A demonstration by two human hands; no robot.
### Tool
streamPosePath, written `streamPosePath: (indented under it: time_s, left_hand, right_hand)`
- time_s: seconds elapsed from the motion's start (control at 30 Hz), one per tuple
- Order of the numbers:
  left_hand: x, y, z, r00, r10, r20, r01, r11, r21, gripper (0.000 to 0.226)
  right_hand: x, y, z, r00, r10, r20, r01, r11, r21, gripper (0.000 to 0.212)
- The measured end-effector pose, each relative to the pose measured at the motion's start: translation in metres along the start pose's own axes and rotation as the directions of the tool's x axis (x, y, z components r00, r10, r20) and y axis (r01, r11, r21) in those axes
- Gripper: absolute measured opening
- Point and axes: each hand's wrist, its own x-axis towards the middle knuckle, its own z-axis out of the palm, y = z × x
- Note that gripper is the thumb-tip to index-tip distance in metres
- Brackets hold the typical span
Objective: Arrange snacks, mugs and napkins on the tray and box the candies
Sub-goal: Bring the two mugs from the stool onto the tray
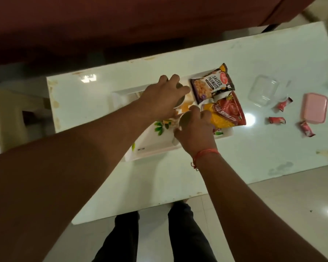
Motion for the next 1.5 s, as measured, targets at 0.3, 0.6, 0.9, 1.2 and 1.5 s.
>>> streamPosePath:
  time_s: [0.3,0.6,0.9,1.2,1.5]
  left_hand:
    - [0.042,0.005,-0.001,0.995,-0.040,0.095,0.029,0.993,0.118,0.075]
    - [0.049,0.004,-0.004,0.986,-0.022,0.164,0.002,0.993,0.119,0.096]
    - [-0.050,0.034,0.037,0.633,-0.774,0.012,0.379,0.297,-0.877,0.028]
    - [-0.066,0.066,0.067,0.732,-0.612,0.301,0.553,0.275,-0.786,0.029]
    - [-0.064,0.058,0.067,0.730,-0.621,0.287,0.507,0.209,-0.836,0.033]
  right_hand:
    - [0.007,0.013,-0.005,0.999,0.014,0.033,-0.013,1.000,-0.023,0.084]
    - [0.010,0.008,0.003,1.000,0.025,-0.007,-0.026,0.996,-0.090,0.085]
    - [0.009,0.010,0.010,0.997,-0.057,-0.046,0.044,0.968,-0.248,0.093]
    - [0.011,0.013,0.023,0.998,-0.001,-0.063,-0.012,0.979,-0.205,0.099]
    - [0.021,0.021,0.015,0.996,-0.079,-0.034,0.065,0.950,-0.307,0.103]
